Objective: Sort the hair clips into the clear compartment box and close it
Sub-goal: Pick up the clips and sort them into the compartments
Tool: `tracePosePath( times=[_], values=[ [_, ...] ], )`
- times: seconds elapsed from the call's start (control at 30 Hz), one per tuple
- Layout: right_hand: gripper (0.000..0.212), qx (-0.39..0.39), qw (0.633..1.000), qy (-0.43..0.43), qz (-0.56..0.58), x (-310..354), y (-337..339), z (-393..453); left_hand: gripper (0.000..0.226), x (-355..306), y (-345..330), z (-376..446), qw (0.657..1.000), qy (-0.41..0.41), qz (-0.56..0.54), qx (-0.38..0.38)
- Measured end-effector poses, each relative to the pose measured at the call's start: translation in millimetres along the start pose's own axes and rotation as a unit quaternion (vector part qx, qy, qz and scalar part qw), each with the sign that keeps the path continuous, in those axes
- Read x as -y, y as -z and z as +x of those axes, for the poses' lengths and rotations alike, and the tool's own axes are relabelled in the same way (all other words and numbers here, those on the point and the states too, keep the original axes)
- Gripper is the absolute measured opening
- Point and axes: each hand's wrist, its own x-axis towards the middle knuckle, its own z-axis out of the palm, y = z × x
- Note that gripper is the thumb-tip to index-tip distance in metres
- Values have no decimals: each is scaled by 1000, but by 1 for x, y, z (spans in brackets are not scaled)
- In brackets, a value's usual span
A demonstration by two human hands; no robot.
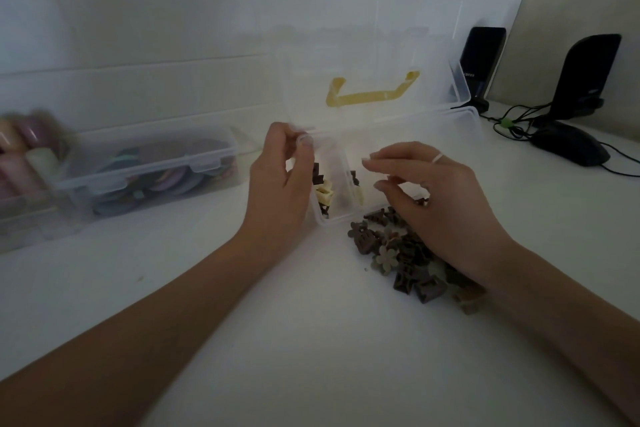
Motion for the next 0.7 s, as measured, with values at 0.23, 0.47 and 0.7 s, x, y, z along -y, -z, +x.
tracePosePath(
  times=[0.23,0.47,0.7],
  values=[
    [27,54,999,-1,5,2,19,3,9,4,5,6,1000,-2,-2,9],
    [36,215,974,3,-76,12,23,1,12,14,6,12,999,50,-21,-4],
    [48,305,927,-9,-217,24,26,4,18,13,6,12,997,63,-35,-6]
  ],
)
